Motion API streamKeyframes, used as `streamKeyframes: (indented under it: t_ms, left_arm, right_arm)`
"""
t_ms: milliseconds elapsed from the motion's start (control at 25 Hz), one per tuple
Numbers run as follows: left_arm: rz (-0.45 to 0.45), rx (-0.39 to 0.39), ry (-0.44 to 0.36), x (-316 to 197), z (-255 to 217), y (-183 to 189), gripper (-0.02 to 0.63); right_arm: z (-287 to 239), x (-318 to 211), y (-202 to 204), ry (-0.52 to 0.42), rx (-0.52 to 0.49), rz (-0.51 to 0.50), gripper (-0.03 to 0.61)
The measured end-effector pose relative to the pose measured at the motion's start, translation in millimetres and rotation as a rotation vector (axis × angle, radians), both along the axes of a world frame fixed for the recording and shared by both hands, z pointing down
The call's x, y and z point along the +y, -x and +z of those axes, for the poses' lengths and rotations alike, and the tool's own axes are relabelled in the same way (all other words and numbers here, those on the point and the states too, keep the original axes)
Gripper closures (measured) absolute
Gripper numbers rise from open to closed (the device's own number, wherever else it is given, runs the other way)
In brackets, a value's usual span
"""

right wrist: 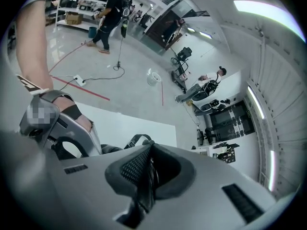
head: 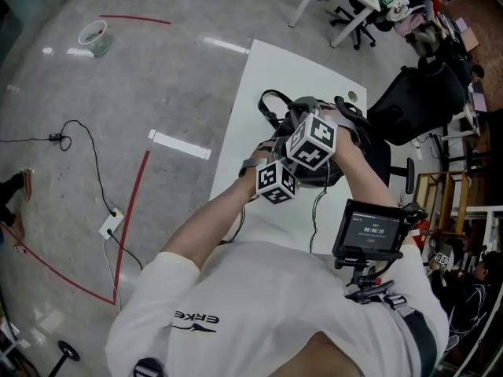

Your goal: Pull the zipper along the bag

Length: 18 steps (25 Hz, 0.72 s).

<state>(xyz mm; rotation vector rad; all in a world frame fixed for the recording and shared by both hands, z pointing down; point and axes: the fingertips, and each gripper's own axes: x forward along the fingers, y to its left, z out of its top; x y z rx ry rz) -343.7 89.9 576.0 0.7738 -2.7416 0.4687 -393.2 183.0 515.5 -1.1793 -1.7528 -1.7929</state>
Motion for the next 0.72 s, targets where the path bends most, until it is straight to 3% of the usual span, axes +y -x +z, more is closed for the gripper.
streamKeyframes:
  t_ms: [200, 720]
  left_arm:
    - [0.002, -0.01, 0.005, -3, -3, -2, 0.531]
    - [0.002, -0.024, 0.019, -3, -7, -4, 0.531]
  right_arm:
    - [15, -1, -6, -0.048, 0.017, -0.016, 0.56]
    - [26, -1, -8, -0.05, 0.023, -0.017, 0.56]
